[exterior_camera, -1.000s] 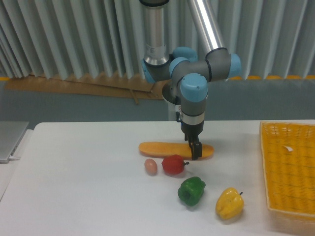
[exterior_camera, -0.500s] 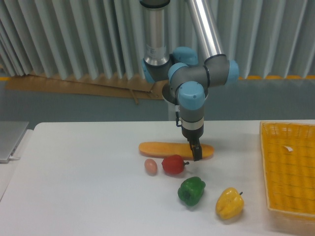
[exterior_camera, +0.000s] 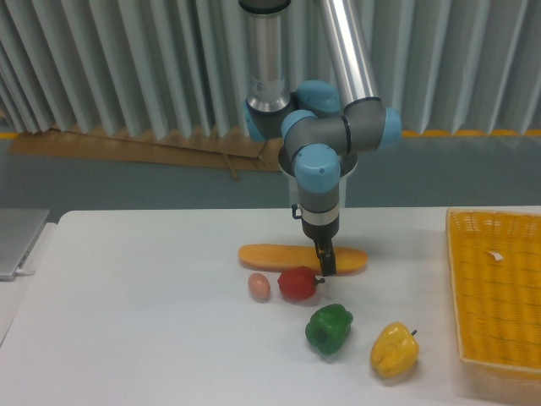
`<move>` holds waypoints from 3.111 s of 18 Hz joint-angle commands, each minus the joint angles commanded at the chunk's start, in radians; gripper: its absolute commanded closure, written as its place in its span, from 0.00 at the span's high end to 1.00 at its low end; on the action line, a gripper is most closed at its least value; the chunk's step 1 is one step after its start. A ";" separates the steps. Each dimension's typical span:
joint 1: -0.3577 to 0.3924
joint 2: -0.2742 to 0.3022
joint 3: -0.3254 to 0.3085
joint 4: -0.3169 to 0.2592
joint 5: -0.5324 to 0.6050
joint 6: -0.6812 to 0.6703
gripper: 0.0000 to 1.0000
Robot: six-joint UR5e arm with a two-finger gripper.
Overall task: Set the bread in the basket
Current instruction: 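Close the gripper on the bread loaf near its middle, then lift the bread loaf off the table toward the orange basket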
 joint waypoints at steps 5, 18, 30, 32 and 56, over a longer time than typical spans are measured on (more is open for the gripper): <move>-0.002 -0.018 0.003 0.006 0.003 0.005 1.00; 0.006 -0.028 0.003 0.003 0.003 0.014 0.47; 0.025 0.003 0.014 -0.002 -0.003 0.015 0.37; 0.026 0.005 0.029 -0.006 -0.002 0.015 0.36; 0.233 0.106 0.235 -0.278 -0.118 0.038 0.36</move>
